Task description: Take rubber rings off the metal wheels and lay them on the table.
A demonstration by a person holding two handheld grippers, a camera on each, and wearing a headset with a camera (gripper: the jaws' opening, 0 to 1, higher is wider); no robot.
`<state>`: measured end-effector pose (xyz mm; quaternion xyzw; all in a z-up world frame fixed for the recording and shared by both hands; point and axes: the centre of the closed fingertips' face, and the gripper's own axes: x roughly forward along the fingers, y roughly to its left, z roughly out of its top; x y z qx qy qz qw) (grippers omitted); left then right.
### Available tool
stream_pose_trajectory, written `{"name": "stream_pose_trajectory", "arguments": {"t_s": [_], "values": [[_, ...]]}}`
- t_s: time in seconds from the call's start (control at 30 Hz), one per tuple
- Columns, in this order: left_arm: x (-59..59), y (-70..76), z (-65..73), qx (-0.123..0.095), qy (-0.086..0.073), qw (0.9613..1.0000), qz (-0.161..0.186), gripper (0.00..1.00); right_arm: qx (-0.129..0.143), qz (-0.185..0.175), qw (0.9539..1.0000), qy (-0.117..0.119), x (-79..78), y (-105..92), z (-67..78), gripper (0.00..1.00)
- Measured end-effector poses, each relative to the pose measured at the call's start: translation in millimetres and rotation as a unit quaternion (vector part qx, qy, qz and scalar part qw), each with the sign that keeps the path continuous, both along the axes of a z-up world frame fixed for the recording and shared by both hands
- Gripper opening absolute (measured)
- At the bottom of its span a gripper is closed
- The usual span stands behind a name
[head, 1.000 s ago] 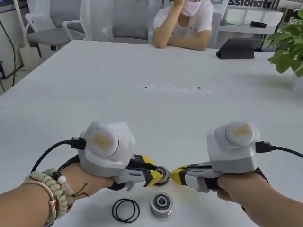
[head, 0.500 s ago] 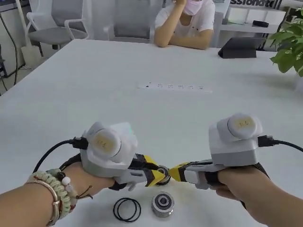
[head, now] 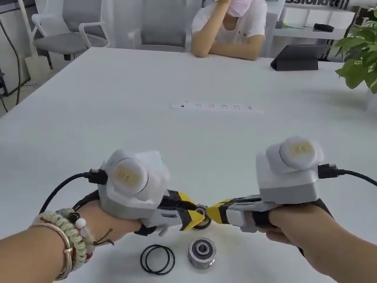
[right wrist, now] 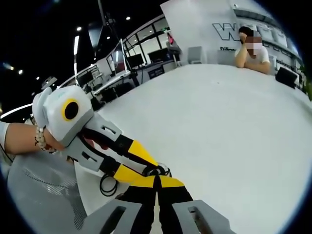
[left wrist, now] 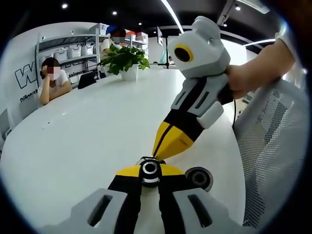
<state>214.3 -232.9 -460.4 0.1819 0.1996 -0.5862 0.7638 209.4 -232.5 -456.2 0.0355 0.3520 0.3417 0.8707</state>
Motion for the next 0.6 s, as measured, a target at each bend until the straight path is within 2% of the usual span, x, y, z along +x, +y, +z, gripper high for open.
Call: {"name": "stream_pose_trajectory", "arguments": {"t_s": [0.1,0.17,0.2,0.23,0.3,0.37,0.4,0.43,0.47,0.57,0.6], "values": [[0.0,0.1,0.1,0.001,0.0,1.0,0.002,0.07,0.02,0.01,0.9997,-0.009,-0.2,8.4,7.3,0.0],[0.1,0.3,0.6,0.002,0.001,1.0,0.003,0.07,-0.004,0.02,0.9996,-0.019,-1.6,8.3,5.1,0.0],[0.2,0.8,1.0,0.004,0.007,1.0,0.004,0.07,-0.004,0.021,0.9995,-0.021,-1.6,9.7,4.8,0.0],[-0.4,1.9,0.7,0.011,0.012,0.9999,0.002,0.07,-0.001,0.017,0.9997,-0.018,-0.6,8.8,4.9,0.0],[-0.9,7.2,0.7,0.047,0.005,0.9987,-0.018,0.08,0.003,0.0,1.0,-0.008,1.5,5.4,3.4,0.0],[-3.5,8.0,7.8,0.04,0.002,0.9987,-0.033,0.05,0.007,0.001,1.0,-0.004,0.3,5.3,3.6,0.0],[-7.9,8.5,11.3,0.033,0.012,0.9983,-0.046,0.03,0.018,0.004,0.9998,-0.002,-1.0,8.2,5.4,0.0],[-12.4,10.3,16.6,0.021,0.028,0.9978,-0.056,0.01,0.032,0.007,0.9994,0.005,-2.9,12.6,7.9,0.0],[-11.2,13.6,20.0,0.02,0.033,0.9979,-0.053,0.03,0.036,0.011,0.9993,0.006,-3.8,14.8,9.0,0.0],[-10.9,24.7,32.8,0.016,0.033,0.9975,-0.061,0.08,0.024,0.042,0.9988,0.003,-10.6,25.9,9.8,0.0],[-12.5,28.4,36.7,0.012,0.04,0.9973,-0.06,0.09,0.025,0.049,0.9985,0.005,-13.0,29.7,9.6,0.0]]}}
